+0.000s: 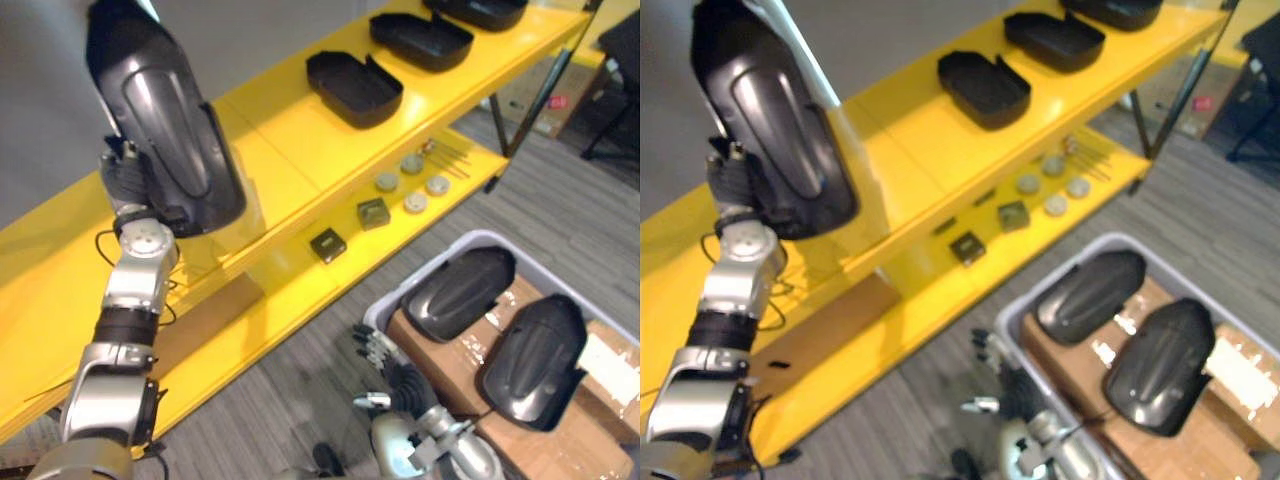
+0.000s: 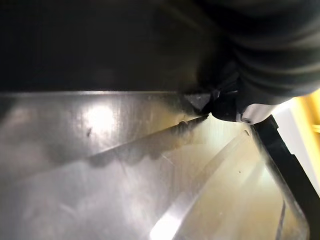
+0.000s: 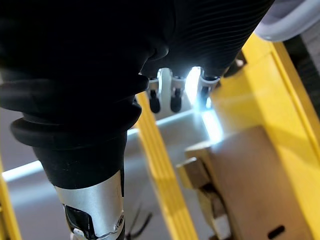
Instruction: Walk over and take plastic housings, then place them on the shelf
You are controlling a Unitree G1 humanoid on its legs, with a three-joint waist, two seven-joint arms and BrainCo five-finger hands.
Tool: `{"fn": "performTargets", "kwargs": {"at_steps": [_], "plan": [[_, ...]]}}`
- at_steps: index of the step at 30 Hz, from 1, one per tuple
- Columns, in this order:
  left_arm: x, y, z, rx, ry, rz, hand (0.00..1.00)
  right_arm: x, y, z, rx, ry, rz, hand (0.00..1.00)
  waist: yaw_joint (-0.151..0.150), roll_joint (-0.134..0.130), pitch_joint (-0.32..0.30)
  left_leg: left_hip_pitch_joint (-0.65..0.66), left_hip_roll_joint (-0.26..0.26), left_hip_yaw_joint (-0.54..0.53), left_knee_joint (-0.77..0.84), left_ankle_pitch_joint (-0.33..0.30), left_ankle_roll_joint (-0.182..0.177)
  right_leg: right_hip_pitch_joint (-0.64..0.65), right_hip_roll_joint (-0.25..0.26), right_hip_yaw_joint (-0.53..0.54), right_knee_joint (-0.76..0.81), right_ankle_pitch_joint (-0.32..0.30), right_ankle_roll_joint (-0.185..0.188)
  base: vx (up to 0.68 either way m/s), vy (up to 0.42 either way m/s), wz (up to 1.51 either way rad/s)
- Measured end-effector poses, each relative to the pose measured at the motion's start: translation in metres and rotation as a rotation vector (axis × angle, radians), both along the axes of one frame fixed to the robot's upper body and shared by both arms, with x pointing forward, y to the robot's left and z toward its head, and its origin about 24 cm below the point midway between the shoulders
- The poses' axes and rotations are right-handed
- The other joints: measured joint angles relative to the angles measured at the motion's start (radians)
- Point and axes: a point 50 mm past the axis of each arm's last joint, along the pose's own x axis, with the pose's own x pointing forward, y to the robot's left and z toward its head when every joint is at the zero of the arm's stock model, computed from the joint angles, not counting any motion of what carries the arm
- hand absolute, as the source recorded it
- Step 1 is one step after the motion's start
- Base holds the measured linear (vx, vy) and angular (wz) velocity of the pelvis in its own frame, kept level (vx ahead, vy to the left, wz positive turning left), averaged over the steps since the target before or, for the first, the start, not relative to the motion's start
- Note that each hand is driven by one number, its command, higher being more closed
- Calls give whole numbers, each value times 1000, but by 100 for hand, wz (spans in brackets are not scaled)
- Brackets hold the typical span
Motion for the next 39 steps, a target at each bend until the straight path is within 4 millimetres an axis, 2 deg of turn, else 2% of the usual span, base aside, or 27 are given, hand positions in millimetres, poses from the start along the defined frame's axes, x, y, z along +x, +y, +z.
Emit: {"fn": "performTargets", "kwargs": {"at_steps": [6,9,16,20,23,25,26,34,39], "plan": [[0,10,-21,-86,137,73,100,-4,14,5,12,-10,66,0,8,-4,30,-24,0,29,17,0,0,-25,-2,7,16,4,7,40,8,-3],[-1,11,-25,-90,184,112,100,-3,18,7,4,-10,92,0,12,1,36,-38,2,34,42,0,0,-27,-7,9,18,6,9,68,14,-3],[4,10,-18,-106,213,147,100,1,19,13,-1,-35,96,0,20,10,87,-63,3,34,70,-2,2,-46,-12,9,32,6,9,-8,10,1],[7,9,-10,-114,192,153,100,3,19,14,-2,-39,83,0,20,9,106,-87,14,37,100,-19,16,-64,-9,5,46,6,10,-54,13,3],[9,7,-2,-116,176,150,100,6,18,15,13,-39,68,0,29,26,124,-96,31,42,99,-70,26,-95,13,4,69,-4,6,-85,28,-5],[12,7,1,-121,188,152,100,6,18,15,14,-40,66,0,31,24,126,-108,32,60,98,-83,36,-123,14,2,99,-12,9,-53,21,1],[12,7,-1,-126,201,156,0,6,19,16,16,-41,63,0,35,21,134,-109,32,66,101,-84,38,-127,13,4,107,-11,10,-37,9,-1],[12,7,-5,-126,232,161,0,11,12,17,9,-52,12,0,47,18,140,-115,34,67,102,-91,41,-132,12,-4,112,-11,12,-9,0,3],[12,7,4,-122,187,198,0,11,11,18,28,-46,3,0,48,18,140,-123,36,70,118,-91,41,-134,8,-4,120,-9,14,26,8,0]]}}
